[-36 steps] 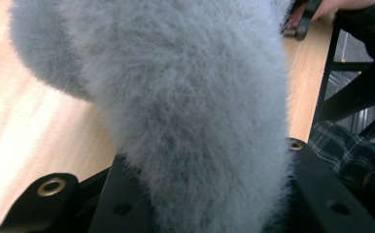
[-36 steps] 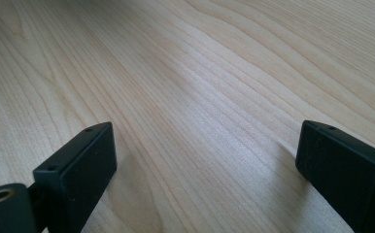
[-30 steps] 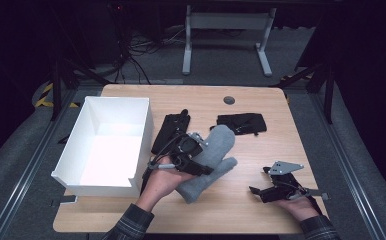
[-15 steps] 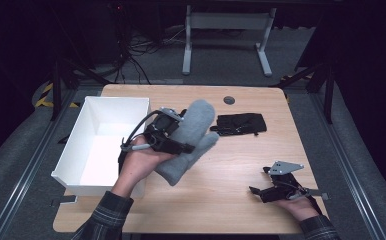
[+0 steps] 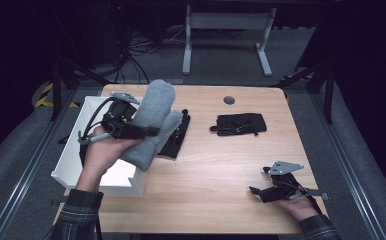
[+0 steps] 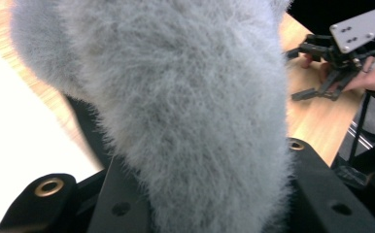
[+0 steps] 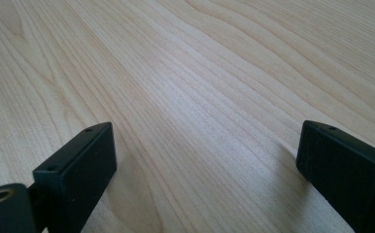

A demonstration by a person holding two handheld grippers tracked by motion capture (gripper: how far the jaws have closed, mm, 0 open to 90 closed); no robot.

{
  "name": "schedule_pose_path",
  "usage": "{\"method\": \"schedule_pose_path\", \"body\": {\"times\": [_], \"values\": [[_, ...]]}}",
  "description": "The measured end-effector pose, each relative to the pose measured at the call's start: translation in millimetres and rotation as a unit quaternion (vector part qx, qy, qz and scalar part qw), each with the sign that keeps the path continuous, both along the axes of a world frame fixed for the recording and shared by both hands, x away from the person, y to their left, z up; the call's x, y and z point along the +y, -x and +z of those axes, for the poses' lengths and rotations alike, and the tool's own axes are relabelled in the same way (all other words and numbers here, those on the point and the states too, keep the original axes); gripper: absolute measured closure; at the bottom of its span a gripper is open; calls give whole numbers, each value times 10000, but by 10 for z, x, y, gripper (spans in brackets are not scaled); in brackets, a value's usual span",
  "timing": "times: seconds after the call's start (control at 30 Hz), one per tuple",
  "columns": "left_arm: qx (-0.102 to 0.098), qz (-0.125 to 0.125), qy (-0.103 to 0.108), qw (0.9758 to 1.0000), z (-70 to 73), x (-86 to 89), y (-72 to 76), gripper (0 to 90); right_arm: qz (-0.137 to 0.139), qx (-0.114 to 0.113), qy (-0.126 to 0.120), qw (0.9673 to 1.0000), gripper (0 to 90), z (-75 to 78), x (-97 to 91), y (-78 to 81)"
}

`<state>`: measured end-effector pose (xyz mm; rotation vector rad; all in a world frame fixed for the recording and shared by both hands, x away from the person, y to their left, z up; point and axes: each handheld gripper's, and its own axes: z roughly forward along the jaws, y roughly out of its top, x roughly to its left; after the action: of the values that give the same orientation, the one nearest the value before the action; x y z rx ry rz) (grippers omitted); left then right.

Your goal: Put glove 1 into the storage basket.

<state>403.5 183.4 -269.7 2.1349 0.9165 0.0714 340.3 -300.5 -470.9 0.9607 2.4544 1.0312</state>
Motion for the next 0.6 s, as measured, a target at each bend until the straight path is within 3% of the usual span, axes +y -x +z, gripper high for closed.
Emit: {"method": "schedule_pose_path", "body": {"times": [0.33,0.53,0.6], "values": [[0,629,192,9978,-16,521,79,656,23,-4,0,10000,75,-1,-1,-7],[197,942,74,9953,-197,727,56,654,36,-2,4,10000,74,0,0,-10],[308,1062,34,9939,-333,799,23,653,43,-1,9,10000,74,1,0,-12]]}}
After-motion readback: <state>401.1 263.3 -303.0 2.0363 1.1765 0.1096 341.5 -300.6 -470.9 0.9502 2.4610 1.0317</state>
